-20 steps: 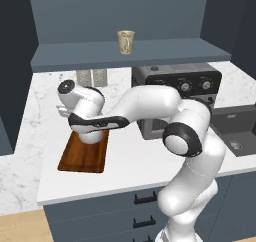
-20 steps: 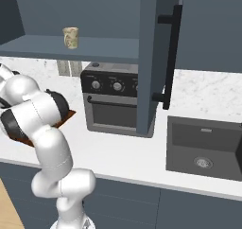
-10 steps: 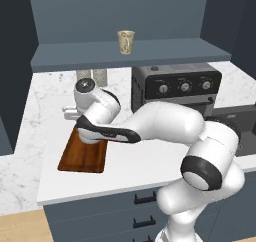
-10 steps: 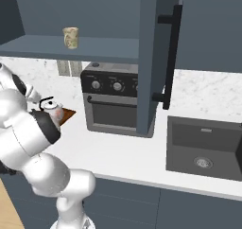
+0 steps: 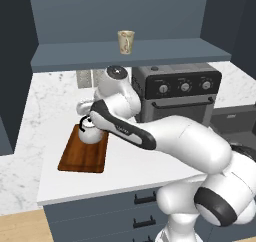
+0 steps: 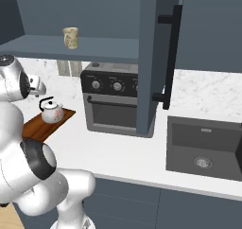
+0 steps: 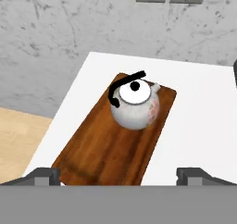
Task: Pick the kettle from the counter and place it on the tray. Then pick the mug from the cabinet and place it on the tray. Then close the cabinet doors.
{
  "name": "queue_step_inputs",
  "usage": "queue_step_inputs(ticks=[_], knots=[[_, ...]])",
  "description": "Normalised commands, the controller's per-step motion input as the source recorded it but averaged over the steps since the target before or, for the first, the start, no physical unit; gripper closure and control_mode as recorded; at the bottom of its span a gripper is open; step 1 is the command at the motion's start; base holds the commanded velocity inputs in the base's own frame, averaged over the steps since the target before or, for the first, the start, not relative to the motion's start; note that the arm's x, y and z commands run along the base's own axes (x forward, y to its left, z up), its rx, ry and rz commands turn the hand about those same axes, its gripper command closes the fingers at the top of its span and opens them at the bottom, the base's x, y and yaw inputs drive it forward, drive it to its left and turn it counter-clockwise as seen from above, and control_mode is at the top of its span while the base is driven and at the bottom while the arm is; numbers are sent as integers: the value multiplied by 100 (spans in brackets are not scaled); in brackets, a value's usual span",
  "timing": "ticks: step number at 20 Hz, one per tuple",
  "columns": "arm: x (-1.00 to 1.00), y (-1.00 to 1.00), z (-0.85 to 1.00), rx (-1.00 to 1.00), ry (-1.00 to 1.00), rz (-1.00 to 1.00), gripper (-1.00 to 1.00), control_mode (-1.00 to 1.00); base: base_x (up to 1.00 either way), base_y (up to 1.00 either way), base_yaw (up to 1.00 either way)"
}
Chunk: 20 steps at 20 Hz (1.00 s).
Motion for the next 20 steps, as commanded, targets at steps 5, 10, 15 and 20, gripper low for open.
queue_step_inputs(ticks=[5, 10, 15, 20], knots=[[-18, -33, 63, 0, -1, 24, -100, -100, 0, 0, 0], [-12, -30, 61, 0, -2, 6, -100, -100, 0, 0, 0], [-7, -20, 65, 0, -14, -4, -100, -100, 0, 0, 0], [-1, -22, 65, 0, -21, -17, -100, -100, 0, 0, 0]])
